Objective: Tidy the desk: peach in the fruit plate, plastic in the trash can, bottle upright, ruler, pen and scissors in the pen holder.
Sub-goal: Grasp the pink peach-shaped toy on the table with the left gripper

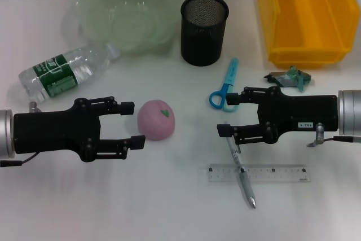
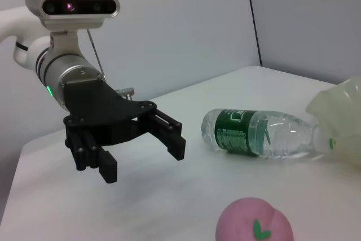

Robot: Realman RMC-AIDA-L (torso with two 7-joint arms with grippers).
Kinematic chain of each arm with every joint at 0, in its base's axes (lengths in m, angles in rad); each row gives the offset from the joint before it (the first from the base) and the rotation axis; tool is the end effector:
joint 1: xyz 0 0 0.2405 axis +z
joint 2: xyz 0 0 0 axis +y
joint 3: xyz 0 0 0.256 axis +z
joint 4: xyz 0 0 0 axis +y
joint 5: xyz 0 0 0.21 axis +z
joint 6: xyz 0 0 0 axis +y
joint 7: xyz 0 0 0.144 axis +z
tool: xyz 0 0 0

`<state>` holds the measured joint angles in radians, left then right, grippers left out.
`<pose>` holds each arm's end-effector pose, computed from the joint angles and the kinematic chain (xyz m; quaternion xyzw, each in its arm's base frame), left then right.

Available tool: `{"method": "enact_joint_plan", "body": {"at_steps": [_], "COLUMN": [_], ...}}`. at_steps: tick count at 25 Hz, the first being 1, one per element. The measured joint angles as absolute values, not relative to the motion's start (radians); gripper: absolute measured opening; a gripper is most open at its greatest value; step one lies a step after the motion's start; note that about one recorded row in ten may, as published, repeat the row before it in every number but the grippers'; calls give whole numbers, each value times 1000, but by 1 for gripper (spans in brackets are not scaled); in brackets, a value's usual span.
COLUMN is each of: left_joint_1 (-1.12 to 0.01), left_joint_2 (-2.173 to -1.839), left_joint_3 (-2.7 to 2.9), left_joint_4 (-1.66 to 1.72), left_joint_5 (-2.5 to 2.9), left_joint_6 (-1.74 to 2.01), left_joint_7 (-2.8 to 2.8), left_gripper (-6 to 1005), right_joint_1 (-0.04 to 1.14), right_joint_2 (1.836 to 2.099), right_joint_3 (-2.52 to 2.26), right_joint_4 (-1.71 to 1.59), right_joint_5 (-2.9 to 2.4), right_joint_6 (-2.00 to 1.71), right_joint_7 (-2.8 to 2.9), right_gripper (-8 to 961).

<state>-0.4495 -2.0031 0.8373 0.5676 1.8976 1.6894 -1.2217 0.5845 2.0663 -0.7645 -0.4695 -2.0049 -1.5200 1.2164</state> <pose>-0.2807 0.2897 0.0029 -0.9523 -0.1622 -0.2502 0.0651 0.2581 0.3205 -0.0377 -0.9560 0.1718 0.2248 0.0775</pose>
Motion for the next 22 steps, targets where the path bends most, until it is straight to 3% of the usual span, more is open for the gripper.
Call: {"method": "enact_joint_plan", "body": {"at_steps": [7,13,22], "left_joint_1": [-443,-420,-426], "left_joint_2": [-2006,-2038,-2037], "left_joint_3": [834,810,808], "left_joint_4": [564,551,549], "left_joint_5": [1892,1890,1891], "left_joint_6": [1683,1667,1664], "left_joint_7": [-1215,-1156,-1162], "left_gripper": [797,797,797], "right_joint_1": [568,532,531], "right_joint_2": [2071,2079,2076], "right_joint_3": [-753,-741,-750], "right_joint_4": [-460,-420,-416], "right_joint_5": [-2000,-1929,-1928], "right_joint_6": [-1503,-1484,-1483], "right_joint_7": [1202,1113,1111], "right_gripper": [820,820,819]}}
